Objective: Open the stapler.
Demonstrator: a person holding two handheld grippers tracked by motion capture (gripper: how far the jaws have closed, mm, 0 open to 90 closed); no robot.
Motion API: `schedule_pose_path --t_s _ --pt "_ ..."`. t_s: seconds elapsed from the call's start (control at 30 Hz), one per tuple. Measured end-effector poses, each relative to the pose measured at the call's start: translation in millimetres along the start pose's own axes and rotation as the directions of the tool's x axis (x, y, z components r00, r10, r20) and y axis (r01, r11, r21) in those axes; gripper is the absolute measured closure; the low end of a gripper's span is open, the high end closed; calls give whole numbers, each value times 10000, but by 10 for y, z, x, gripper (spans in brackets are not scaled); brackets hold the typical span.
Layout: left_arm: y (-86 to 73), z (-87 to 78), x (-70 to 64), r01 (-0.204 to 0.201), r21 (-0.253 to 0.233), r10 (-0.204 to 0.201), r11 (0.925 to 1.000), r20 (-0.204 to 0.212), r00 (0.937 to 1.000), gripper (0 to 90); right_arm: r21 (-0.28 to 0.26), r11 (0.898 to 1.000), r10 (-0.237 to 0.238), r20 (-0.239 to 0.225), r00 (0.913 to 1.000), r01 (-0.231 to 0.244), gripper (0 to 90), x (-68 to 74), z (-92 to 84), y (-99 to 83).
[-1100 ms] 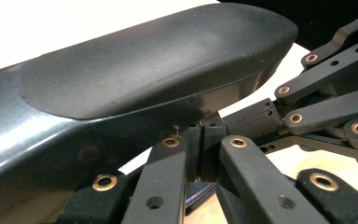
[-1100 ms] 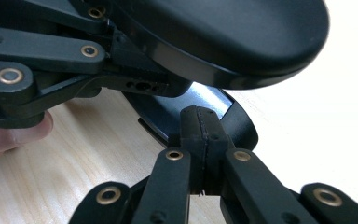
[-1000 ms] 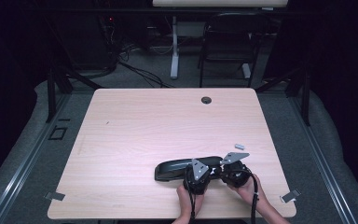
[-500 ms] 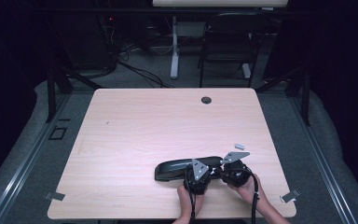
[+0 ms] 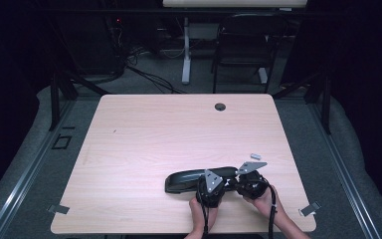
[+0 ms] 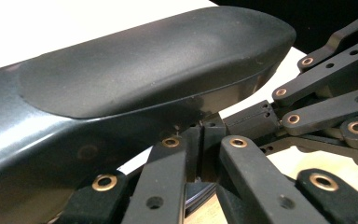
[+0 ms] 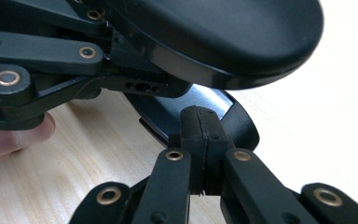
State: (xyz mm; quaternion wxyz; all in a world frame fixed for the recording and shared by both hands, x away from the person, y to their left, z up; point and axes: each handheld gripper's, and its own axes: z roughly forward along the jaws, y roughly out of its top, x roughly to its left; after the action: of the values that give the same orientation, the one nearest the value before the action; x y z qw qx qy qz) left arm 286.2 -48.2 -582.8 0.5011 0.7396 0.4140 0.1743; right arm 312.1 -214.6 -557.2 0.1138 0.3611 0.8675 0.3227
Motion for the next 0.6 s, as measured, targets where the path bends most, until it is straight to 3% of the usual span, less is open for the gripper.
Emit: schedule_pose_path --t_s 0.27,0.33,0.6 --pt "0 6 -5 56 -35 -56 10000 67 10000 900 -54 9999 112 -37 9999 -113 900 2 2 -4" --pt "18 -2 0 -129 156 125 9998 251 9996 900 -92 9998 168 -137 9998 -169 900 -4 5 -5" --pt "13 9 -1 -21 5 21 10000 347 9994 900 -76 9998 175 -148 9997 -177 900 -7 3 -5"
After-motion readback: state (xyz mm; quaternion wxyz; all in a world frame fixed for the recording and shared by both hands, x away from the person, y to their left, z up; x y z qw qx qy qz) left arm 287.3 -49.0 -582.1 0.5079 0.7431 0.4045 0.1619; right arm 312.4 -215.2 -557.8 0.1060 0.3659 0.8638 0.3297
